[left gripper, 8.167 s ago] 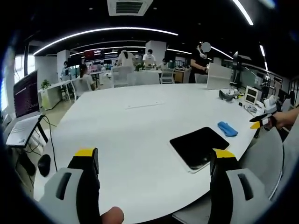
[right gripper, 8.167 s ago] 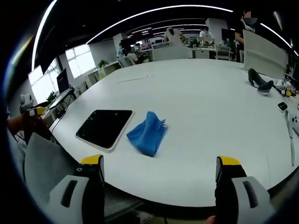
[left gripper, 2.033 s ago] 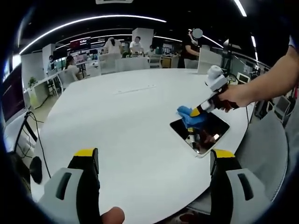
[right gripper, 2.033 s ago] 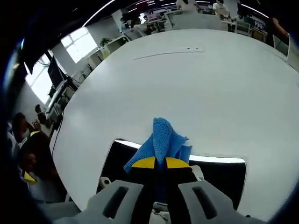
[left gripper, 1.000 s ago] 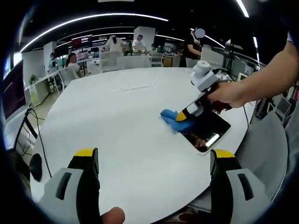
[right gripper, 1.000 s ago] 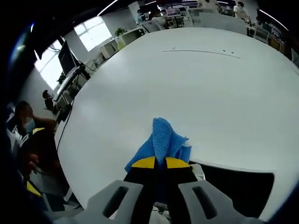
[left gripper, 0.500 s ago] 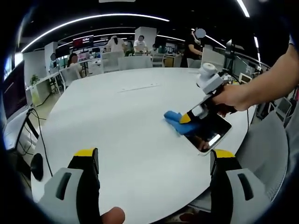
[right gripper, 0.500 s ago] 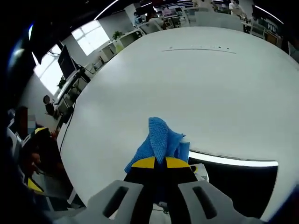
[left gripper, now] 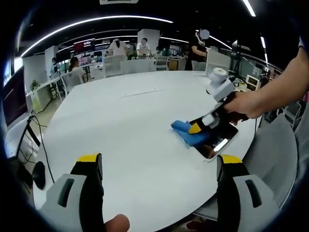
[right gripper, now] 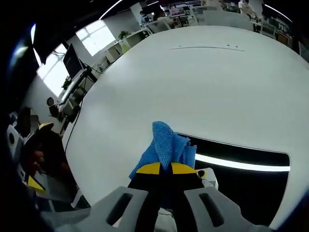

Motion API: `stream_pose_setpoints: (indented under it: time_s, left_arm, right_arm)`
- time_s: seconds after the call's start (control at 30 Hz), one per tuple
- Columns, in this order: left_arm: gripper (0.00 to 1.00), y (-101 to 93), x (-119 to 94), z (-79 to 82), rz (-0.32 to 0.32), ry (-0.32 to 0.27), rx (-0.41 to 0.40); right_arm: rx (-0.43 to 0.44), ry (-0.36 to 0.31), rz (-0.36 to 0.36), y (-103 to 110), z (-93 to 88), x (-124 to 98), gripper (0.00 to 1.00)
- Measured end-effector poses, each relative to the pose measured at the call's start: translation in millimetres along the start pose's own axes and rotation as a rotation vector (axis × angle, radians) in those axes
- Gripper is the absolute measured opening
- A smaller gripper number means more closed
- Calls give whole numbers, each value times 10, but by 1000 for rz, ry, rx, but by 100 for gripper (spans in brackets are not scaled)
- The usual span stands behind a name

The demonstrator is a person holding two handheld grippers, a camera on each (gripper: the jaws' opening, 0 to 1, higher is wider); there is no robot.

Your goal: Wipe the mirror surface with the cleaning cloth until all visible marks leave the cleaned area.

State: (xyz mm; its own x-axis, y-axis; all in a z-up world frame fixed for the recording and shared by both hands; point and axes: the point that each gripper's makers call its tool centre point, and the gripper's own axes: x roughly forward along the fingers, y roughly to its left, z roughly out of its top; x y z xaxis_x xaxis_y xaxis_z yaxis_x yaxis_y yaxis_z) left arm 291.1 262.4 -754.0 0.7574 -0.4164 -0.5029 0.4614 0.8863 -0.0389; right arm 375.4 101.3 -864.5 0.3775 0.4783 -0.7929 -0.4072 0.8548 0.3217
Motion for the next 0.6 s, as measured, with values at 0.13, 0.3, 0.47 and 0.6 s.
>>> stream_pose_setpoints:
  time_s: [0.13,0.3,0.47,0.6]
  left_arm:
    - [98,-10,-16,-5,1,-1,0]
    - [98,-19,-30,1,5,-6,2]
    - [98,-26,-24,8,1,-8,-5]
    - [99,-47,-15,22,-3,-8,-15]
  right_arm:
    - [-1,6,5,20,-33,-12,0]
    - [-28,30,23,84,-117,-44,0]
    - [-34,37,22,126,-171,-66,0]
    - [-27,30,16,113,-167,-63,0]
